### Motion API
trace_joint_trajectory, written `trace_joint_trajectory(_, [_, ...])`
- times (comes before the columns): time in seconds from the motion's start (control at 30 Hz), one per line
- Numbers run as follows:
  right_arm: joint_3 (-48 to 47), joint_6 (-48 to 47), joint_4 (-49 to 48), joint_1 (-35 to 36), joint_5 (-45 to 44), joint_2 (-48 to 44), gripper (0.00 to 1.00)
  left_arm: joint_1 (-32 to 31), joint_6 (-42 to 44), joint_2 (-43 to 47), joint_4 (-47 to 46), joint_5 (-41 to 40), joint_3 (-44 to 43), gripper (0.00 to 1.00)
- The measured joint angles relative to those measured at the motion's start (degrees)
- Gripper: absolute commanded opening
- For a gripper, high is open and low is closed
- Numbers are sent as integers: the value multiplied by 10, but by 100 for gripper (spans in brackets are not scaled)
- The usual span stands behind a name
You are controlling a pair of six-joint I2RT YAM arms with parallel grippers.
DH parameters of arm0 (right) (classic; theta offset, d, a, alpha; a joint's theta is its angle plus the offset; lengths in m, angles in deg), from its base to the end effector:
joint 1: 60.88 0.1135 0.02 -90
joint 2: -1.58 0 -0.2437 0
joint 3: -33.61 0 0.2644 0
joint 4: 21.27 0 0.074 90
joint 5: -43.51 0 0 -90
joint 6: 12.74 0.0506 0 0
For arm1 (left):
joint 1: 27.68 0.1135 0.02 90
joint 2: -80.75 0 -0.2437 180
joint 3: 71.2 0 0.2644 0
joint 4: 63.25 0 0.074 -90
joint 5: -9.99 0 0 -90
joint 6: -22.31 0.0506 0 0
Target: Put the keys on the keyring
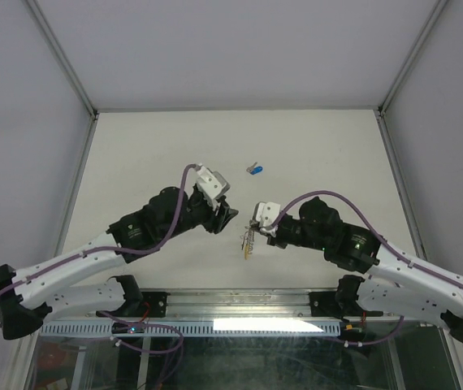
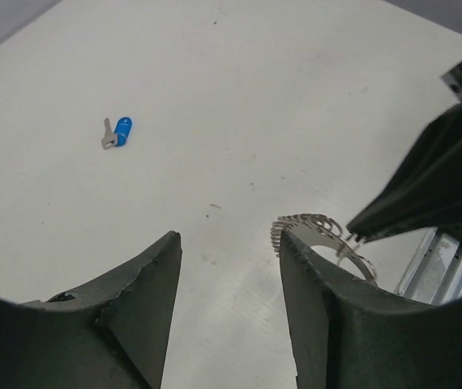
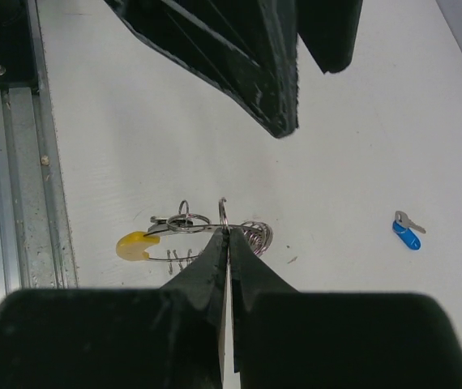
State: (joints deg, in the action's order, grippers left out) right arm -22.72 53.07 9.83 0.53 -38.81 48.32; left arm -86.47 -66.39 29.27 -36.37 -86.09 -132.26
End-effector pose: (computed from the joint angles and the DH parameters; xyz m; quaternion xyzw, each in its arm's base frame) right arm 0.1037 0.2045 0.2895 -0.5880 0.5796 0.2316 0.5144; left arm 0.1329 -0.2090 0.3112 0.3755 0.7119 -0.2472 0.5395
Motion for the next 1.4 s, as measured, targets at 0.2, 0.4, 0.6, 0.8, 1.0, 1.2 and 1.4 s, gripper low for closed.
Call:
trace_joint_trajectory(0.2, [0,33,43,0,-20,-38,0,48,-40,-132,-7,-8,-59,53])
trace_joint_trajectory(0.4, [0,63,82,0,-43,-69,0,149,-95,-261,-20,33,-114,70])
trace_joint_trajectory(0.6, [4,68,94,0,-66,-87,0,181,-134,-411,-1,35,-210,79])
trace_joint_trajectory(0.8, [13,75,99,0,-79,-93,0,181,-151,-554,42,31,-338,62])
trace_joint_trajectory(1.0, [22,80,99,0,-85,-98,0,178,-148,-635,71,10,-395,52])
trace_joint_trajectory(1.2, [28,89,98,0,-85,-98,0,160,-138,-727,93,-47,-494,45])
trace_joint_trajectory(1.4, [28,93,95,0,-85,-95,0,152,-137,-776,117,-97,-545,42])
